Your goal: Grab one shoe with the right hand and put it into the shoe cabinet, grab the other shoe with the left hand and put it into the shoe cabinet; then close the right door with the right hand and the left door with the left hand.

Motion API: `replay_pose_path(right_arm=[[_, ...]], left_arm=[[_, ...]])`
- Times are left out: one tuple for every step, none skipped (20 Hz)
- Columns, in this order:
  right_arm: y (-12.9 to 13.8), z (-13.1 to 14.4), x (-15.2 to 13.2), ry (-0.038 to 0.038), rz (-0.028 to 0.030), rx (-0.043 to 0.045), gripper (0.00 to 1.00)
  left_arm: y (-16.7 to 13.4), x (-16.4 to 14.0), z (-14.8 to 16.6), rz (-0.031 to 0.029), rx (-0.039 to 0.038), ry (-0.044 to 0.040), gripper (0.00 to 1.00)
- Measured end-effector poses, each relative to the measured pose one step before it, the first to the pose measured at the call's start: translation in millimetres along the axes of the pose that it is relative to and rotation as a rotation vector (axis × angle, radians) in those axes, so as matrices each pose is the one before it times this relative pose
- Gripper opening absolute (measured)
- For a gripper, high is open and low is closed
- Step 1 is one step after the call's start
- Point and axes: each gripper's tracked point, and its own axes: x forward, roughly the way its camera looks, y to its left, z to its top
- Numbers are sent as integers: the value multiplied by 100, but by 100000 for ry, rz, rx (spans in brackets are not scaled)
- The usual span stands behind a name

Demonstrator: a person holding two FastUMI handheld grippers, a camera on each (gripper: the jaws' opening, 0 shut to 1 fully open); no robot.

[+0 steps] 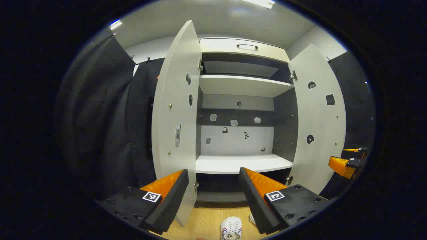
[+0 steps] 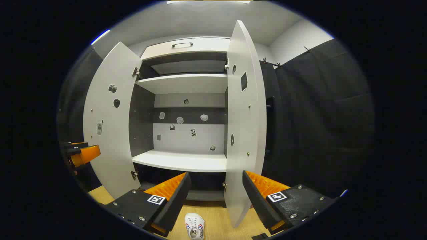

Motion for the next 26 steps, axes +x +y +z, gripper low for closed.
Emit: replay_pose_path(right_arm=[[65, 0, 70, 33, 226, -446, 95], [-43, 39, 165, -92, -69, -343, 95], [-52, -6, 88, -85, -100, -198, 95], [-1, -10, 130, 39, -65, -12, 95], [4, -16, 43, 143, -8, 232, 95], [14, -43, 51, 80, -99, 255, 95], [-44, -24, 87, 42, -174, 199, 95], [-16, -9, -58, -43, -307, 43, 95], [-40, -41, 45, 1, -177, -28, 95], [66, -17, -50, 70, 3, -70, 95], [81, 45, 47, -13, 180, -97, 95], [42, 51, -64, -354, 255, -300, 95], [-3, 107, 81, -349, -71, -520, 95], [-64, -64, 8, 2, -269, -400, 95], [21, -107, 63, 293, -53, -11, 95], [99, -205, -71, 512, 256, 211, 95], [115, -259, 118, 607, 418, 35, 95], [149, -296, 86, 325, 206, -390, 95], [4, -419, 147, 106, -192, -931, 95], [-38, -722, 190, 664, -486, -1175, 95], [56, -973, 246, 1312, -470, -866, 95], [213, -1217, 200, 1589, 215, -138, 95], [550, -1099, 201, 1051, 1591, 495, 95], [434, -1466, 317, 2222, 1298, 912, 95], [361, -1763, 265, 3293, 1135, 966, 95], [320, -1897, 337, 3531, 628, 1273, 95]], left_arm=[[133, -91, 158, 319, 77, -412, 98], [98, -3, 212, 177, 184, -427, 98], [-37, 50, 102, 13, 224, -248, 98], [8, 78, 156, 29, 223, -202, 98], [-39, -135, 69, -85, 177, -126, 98], [-45, 40, 93, -176, -10, -61, 98], [-25, -35, 39, -298, -159, 43, 98], [-76, 45, 58, -304, -208, -45, 98], [-94, 49, 9, -400, -91, 72, 98], [30, -71, 36, -103, 183, 135, 98], [19, -61, 8, 15, 172, 30, 98], [7, -35, 142, 54, -19, -153, 98], [-7, 31, -21, 20, -261, -58, 98], [1, 21, 49, -98, -310, -6, 98], [-28, -31, -91, -124, -107, 146, 98], [13, -114, -2, 34, 139, 177, 98], [93, 97, 23, 190, 134, -73, 98], [-45, 8, 30, 115, -44, -20, 98], [2, 44, -15, 38, -288, -21, 98], [-86, -100, -55, -160, -387, 104, 98], [-119, -121, -47, -218, -206, 181, 98], [-53, -123, -66, -79, 228, 229, 98], [37, -108, -94, 84, 504, 161, 98], [151, -25, -49, 395, 408, 47, 99], [120, -91, -29, 436, 177, 51, 98], [75, -110, 71, 204, -44, -53, 99]])
